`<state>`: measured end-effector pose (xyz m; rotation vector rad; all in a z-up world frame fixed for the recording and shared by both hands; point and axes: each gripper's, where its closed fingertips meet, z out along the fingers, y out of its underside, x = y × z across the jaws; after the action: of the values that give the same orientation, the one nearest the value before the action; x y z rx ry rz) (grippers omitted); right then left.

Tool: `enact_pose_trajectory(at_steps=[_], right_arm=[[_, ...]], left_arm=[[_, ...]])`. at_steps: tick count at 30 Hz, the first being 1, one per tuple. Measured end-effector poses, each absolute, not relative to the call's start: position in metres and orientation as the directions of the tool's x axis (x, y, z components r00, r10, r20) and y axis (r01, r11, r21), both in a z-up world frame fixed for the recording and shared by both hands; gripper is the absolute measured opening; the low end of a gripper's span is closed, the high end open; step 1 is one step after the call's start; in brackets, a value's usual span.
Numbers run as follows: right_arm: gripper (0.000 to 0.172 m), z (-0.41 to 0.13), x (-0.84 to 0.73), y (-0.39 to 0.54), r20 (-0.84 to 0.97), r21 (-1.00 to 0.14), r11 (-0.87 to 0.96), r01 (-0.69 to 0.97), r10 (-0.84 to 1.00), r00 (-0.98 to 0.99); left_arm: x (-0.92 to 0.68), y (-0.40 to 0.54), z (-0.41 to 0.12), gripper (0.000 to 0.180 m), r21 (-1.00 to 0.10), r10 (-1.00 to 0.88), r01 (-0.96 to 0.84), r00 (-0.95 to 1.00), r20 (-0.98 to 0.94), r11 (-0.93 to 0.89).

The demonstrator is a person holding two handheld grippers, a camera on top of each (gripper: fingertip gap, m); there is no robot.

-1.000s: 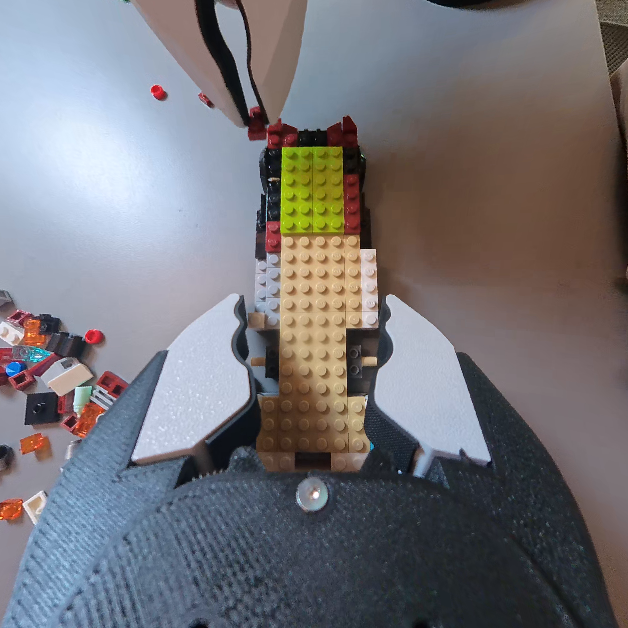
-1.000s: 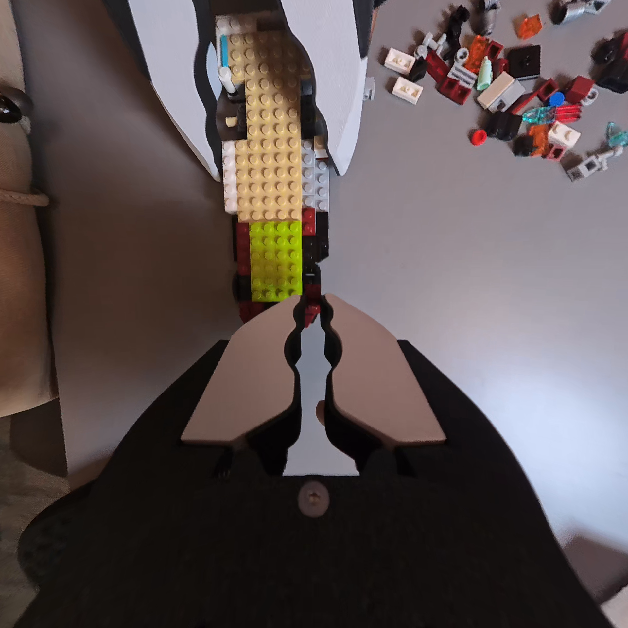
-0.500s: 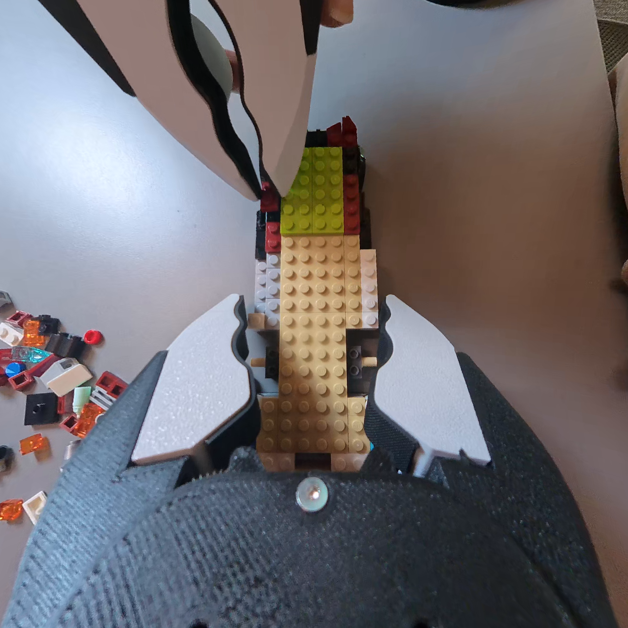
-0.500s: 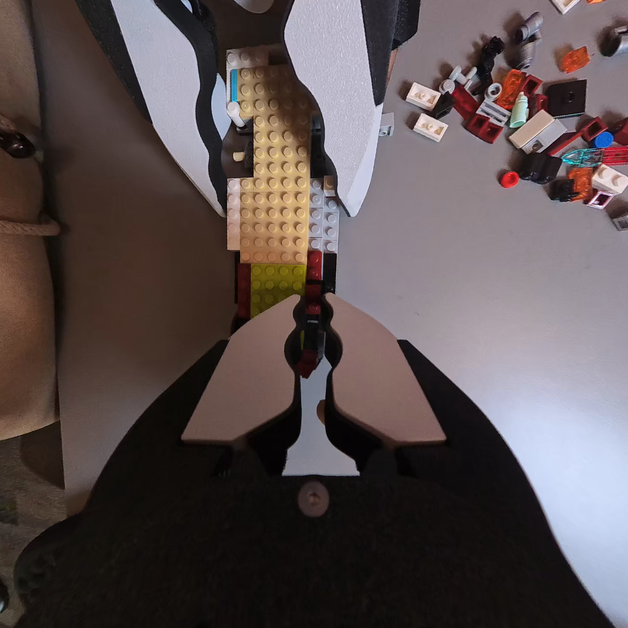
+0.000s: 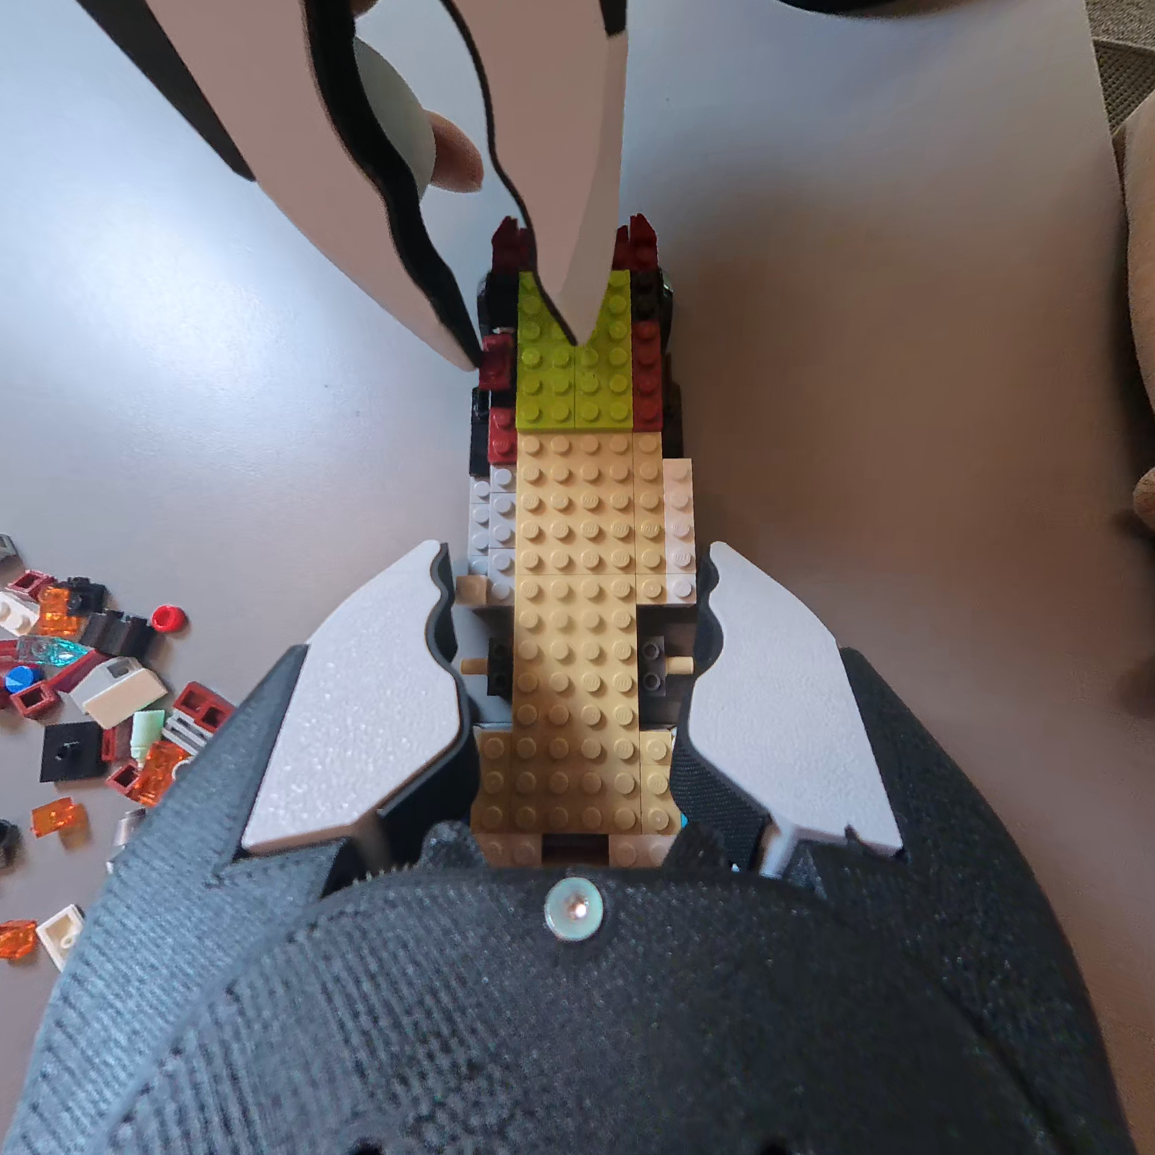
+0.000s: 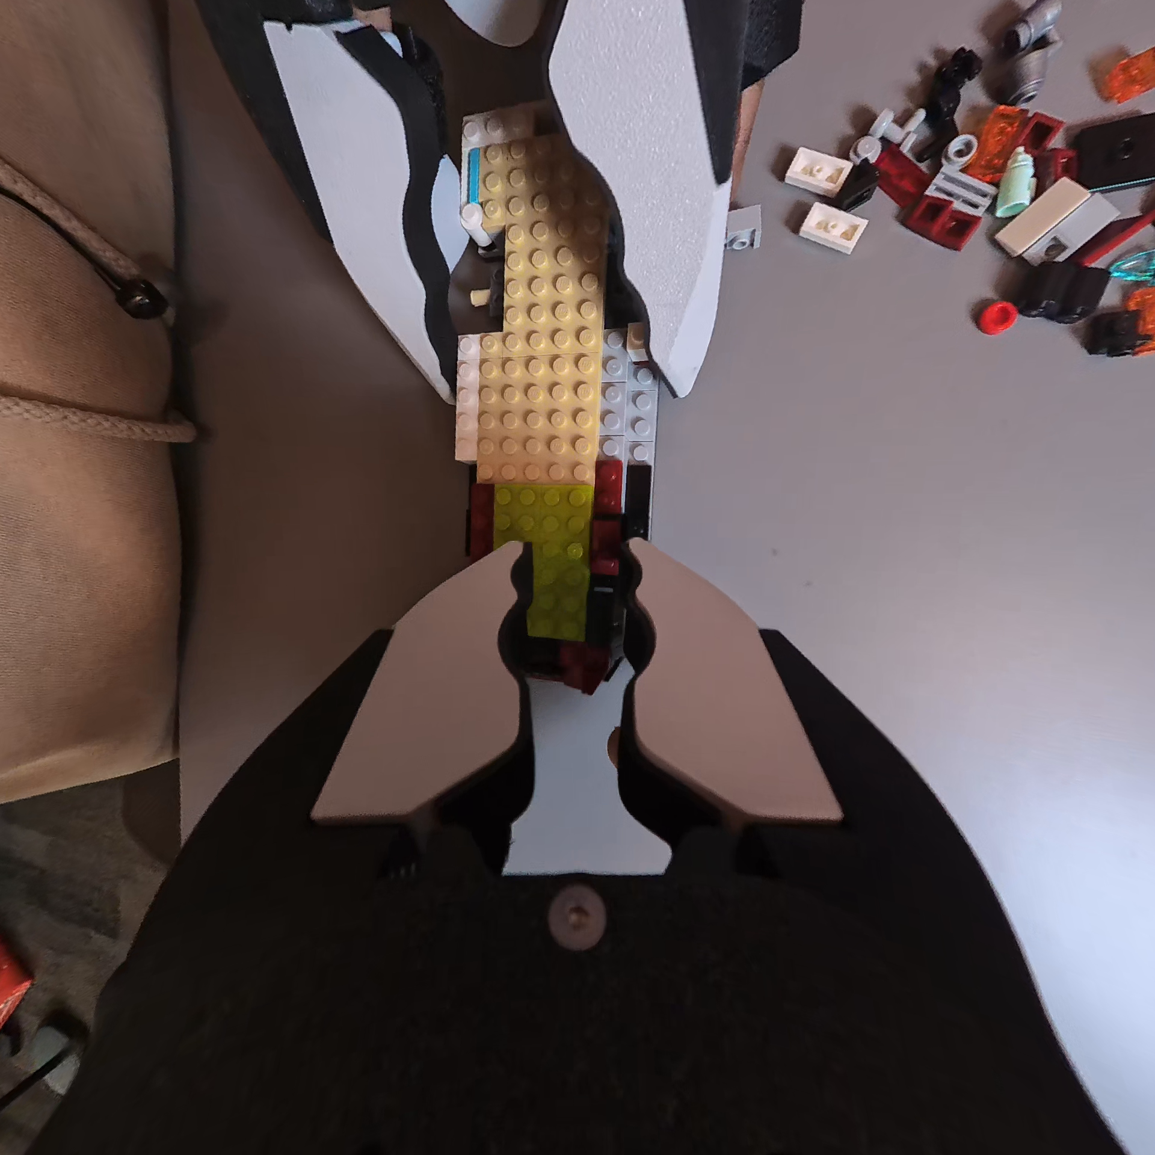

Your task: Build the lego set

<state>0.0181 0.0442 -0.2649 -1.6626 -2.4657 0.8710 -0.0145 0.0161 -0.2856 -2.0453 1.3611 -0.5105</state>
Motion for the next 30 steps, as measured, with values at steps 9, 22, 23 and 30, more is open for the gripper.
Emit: enact_pose_trajectory(at_steps=[9,22,23,30], right_arm=[[0.03,-0.267,0.024,0.044,-0.236,-0.469,0.292,0.833,0.868,-0.437],[0.021,-0.254,0.017,0.053,-0.233,-0.524,0.251,0.814,0.877,-0.421],[0.017,-0.253,0.014,0.055,-0.232,-0.539,0.236,0.809,0.881,-0.412],[0.011,-0.261,0.005,0.052,-0.23,-0.553,0.237,0.799,0.878,-0.419]], left_arm=[[-0.014,0.016,-0.286,0.075,-0.685,-0.92,-0.674,0.391,-0.013,-0.277],[-0.014,0.016,-0.285,0.075,-0.687,-0.921,-0.674,0.389,-0.015,-0.273],[-0.014,0.016,-0.286,0.075,-0.687,-0.921,-0.674,0.388,-0.016,-0.273],[-0.014,0.016,-0.286,0.075,-0.687,-0.923,-0.676,0.384,-0.023,-0.265]])
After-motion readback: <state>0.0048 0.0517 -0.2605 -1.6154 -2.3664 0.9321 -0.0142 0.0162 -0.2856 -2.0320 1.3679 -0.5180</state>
